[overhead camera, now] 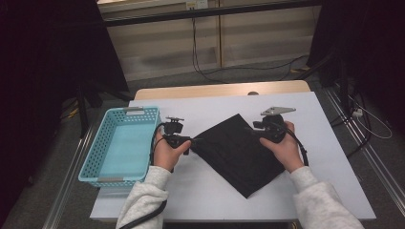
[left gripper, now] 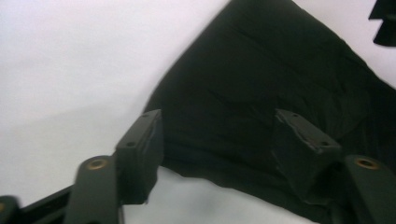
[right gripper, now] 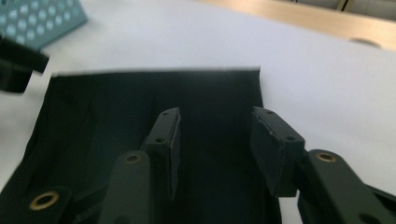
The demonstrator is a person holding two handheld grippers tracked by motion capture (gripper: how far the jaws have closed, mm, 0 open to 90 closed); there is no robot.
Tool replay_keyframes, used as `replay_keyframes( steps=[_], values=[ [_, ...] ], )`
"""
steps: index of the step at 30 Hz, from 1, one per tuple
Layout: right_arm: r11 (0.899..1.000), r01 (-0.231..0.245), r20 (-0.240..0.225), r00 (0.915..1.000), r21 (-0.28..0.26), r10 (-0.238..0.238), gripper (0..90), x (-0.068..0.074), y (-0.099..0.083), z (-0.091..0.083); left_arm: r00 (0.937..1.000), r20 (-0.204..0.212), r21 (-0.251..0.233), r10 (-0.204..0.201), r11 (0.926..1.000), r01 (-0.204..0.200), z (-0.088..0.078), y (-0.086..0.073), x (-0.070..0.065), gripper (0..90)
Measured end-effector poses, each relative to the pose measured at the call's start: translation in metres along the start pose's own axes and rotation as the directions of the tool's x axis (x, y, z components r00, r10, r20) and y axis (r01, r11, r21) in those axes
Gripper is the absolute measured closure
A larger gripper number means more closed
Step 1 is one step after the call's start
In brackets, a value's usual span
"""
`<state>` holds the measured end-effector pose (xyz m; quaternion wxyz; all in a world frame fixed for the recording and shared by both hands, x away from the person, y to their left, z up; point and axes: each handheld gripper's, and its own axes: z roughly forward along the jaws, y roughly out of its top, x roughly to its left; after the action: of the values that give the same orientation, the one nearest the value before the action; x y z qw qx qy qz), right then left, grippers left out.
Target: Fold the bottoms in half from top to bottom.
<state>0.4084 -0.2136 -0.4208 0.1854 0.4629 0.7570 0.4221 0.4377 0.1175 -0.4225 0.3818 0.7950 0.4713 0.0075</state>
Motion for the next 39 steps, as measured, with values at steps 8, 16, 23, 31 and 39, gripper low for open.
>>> replay_keyframes(
  steps=[8, 16, 23, 31, 39],
  values=[
    [0.999, -0.028, 0.021, 0.9994, 0.030, 0.028, 58.0, -0.003, -0.038, -0.038, 0.9975, -0.002, -0.002, 0.071, 0.9975, -0.071, -0.004, -0.017, -0.007, 24.7],
    [0.998, -0.048, 0.051, 0.9977, 0.050, 0.046, 58.3, 0.001, -0.066, -0.054, 0.9935, -0.005, -0.022, 0.114, 0.9933, -0.114, -0.004, -0.032, -0.009, 21.2],
    [0.995, -0.067, 0.064, 0.9960, 0.070, 0.063, 60.4, -0.003, -0.077, -0.045, 0.9920, 0.015, -0.010, 0.125, 0.9921, -0.125, -0.001, -0.037, -0.011, 20.7],
    [0.994, -0.057, 0.038, 0.9978, 0.092, 0.054, 73.6, -0.003, -0.079, -0.034, 0.9909, 0.008, 0.003, 0.134, 0.9910, -0.134, 0.000, -0.042, -0.010, 20.7],
    [0.991, -0.094, 0.003, 0.9956, 0.097, 0.094, 84.2, -0.004, -0.075, -0.034, 0.9907, 0.007, -0.009, 0.136, 0.9907, -0.136, -0.002, -0.044, -0.013, 21.0]
  ],
)
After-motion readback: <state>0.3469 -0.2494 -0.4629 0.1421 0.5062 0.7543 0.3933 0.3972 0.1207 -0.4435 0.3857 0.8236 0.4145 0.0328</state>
